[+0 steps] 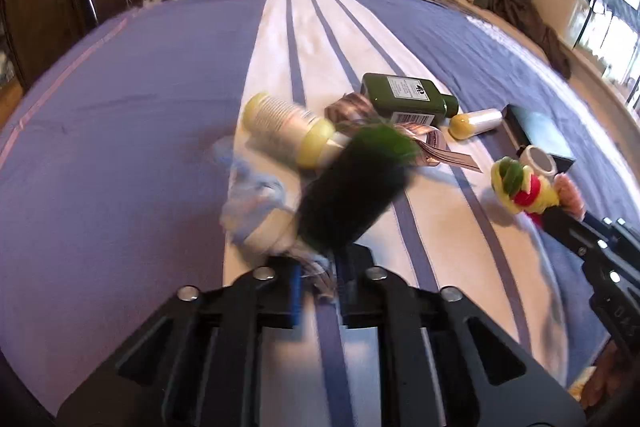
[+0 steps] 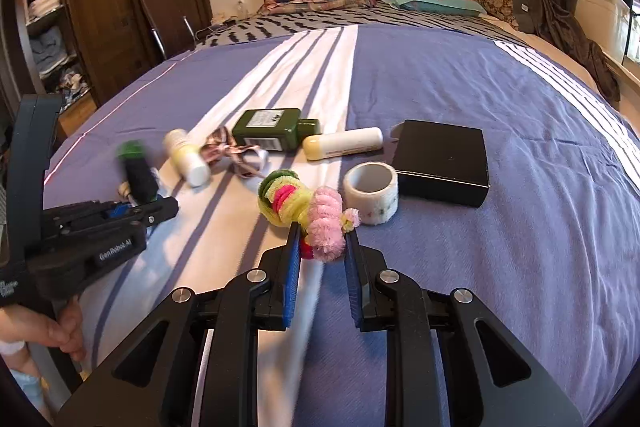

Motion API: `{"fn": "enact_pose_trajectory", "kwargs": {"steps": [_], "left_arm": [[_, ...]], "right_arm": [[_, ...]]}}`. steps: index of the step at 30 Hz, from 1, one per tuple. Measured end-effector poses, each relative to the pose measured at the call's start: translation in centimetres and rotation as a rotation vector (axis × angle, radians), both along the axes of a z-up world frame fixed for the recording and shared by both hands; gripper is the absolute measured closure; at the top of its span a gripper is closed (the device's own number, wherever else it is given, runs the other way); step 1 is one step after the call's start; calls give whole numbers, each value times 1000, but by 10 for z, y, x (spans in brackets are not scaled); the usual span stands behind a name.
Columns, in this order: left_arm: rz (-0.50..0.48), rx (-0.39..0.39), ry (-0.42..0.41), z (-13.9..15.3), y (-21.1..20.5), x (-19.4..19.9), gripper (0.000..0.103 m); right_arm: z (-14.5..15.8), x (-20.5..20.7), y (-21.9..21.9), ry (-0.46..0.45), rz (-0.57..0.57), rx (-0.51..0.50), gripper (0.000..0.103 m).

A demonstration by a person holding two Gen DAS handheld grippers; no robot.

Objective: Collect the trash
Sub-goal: 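Grasp the knotted blue cloth with the left tool while the right tool grasps the pipe-cleaner toy, then carry the blue cloth and pipe-cleaner toy down to the bin with both tools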

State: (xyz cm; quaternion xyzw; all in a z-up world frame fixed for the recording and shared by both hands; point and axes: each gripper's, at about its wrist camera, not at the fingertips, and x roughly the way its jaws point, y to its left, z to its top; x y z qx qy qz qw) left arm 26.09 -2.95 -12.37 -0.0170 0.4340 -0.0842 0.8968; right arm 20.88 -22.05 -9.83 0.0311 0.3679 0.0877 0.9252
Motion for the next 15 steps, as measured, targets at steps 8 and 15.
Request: {"fn": "enact_pose_trajectory", "kwargs": {"steps": [8,15], "left_arm": [[-39,-16,-1,4,8,-25,99],[-57,-29,-44,20,13,-59,100]], "right_arm": [[7,-24,9,-6,15,24,82],[23,-47,13,-41,20,31,82]]}}
